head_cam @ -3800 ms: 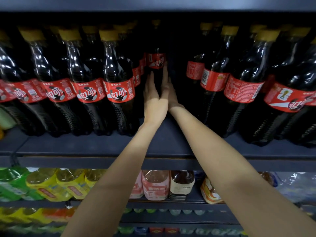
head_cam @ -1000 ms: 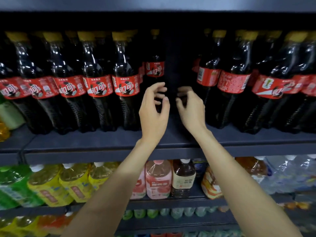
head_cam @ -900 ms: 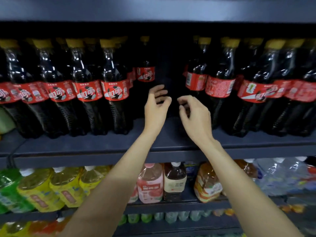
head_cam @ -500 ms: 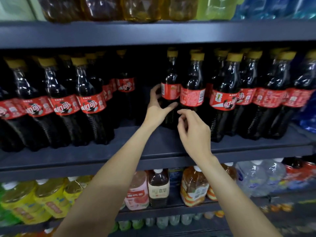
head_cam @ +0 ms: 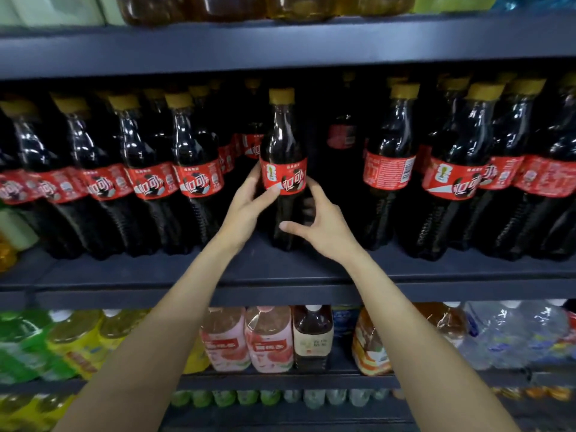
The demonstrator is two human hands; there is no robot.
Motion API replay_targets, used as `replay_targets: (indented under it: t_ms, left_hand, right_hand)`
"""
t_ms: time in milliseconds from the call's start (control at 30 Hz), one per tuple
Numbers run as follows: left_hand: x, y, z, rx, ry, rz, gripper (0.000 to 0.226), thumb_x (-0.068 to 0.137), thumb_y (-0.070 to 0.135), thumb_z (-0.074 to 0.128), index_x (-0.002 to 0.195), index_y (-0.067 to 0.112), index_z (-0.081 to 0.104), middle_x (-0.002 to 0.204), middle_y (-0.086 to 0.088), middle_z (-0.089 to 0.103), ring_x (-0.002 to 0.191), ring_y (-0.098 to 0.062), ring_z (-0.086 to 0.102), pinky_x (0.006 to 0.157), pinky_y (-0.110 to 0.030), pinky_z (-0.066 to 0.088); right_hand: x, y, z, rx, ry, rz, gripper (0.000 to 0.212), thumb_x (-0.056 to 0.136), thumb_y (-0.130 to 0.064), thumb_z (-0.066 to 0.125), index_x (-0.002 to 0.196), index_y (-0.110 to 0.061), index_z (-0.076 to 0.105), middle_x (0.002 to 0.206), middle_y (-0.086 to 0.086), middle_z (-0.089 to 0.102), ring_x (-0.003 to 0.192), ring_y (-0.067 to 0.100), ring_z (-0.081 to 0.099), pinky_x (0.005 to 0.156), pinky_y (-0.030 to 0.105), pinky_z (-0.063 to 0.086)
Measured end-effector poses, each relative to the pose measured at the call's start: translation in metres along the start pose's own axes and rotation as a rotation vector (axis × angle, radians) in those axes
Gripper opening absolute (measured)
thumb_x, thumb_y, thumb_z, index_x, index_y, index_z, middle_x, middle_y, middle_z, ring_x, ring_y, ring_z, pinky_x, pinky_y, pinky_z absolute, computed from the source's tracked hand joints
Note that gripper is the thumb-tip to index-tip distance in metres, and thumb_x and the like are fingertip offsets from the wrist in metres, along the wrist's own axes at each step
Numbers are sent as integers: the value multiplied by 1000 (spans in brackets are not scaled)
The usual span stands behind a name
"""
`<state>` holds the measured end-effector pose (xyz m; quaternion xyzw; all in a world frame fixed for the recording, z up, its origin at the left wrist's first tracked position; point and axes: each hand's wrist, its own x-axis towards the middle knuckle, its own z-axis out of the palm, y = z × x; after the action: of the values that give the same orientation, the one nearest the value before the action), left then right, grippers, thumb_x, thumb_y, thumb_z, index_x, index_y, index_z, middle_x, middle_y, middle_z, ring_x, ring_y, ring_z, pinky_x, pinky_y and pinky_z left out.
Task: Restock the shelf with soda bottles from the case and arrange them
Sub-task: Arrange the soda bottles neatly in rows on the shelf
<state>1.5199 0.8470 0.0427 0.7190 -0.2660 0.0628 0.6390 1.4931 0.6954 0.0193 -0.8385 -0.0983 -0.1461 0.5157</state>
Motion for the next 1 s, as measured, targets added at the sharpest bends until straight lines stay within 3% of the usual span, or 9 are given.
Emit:
replay_targets:
  t_ms: [167,300,333,467,700,800,867,933,1000]
  left_hand:
    - [-17,-4,15,276,175,38,74,92,12,59,151,23,16,139,13,33,120,7,38,103,-18,35]
    - [-22,-14,18,435,206,22,69,94,17,56,152,20,17,156,-1,22,139,-12,30,111,-27,32]
    - [-22,-16,19,430,205,1,67,95,19,54,152,19,18,158,-2,18,141,-15,26,111,-24,29]
    - [-17,-17,19,410,266,-55,60,99,24,49,151,18,21,159,-2,12,142,-12,22,96,-5,17]
    - [-21,-22,21,358,306,-72,58,98,18,49,150,17,24,158,-1,12,142,-12,20,99,-7,20]
    - [-28,-17,27,269,359,-43,49,98,18,48,145,19,35,155,-2,19,142,-14,22,113,-25,26]
    - [-38,-12,34,232,442,62,39,96,18,47,136,22,47,147,1,31,139,-14,29,113,-35,30]
    - [-45,-7,44,168,494,132,33,94,16,47,126,23,53,134,5,46,127,-9,43,107,-32,39]
    - [-43,-2,59,89,462,130,30,94,11,50,123,18,53,120,6,57,112,-5,54,98,-28,45]
  right_hand:
    - [16,1,26,-172,258,-46,85,78,-32,75,145,-28,23,114,6,65,104,23,61,89,42,50]
    - [35,-6,37,-176,252,-5,86,78,-34,75,146,-29,22,116,12,63,108,27,59,87,35,47]
    - [39,-6,40,-173,241,-15,84,80,-33,73,146,-28,22,117,13,62,108,28,59,87,34,48]
    - [47,-9,47,-215,204,-36,80,82,-32,70,145,-25,22,121,15,59,102,31,61,87,42,51]
    - [52,-11,55,-176,165,-22,83,81,-31,72,146,-24,21,127,17,55,109,33,59,90,47,49]
    - [46,-12,46,-206,84,-2,79,84,-21,69,148,-20,23,134,16,51,118,30,53,97,39,46]
    - [30,-7,28,-274,101,-14,63,86,-5,63,143,-14,36,135,12,52,122,24,52,101,34,44]
    - [1,1,6,-262,190,-72,47,87,4,56,131,-12,52,126,6,58,112,15,57,98,31,46]
    - [-34,7,-14,-288,325,-170,36,88,1,53,119,-14,61,114,0,64,101,10,60,90,29,49]
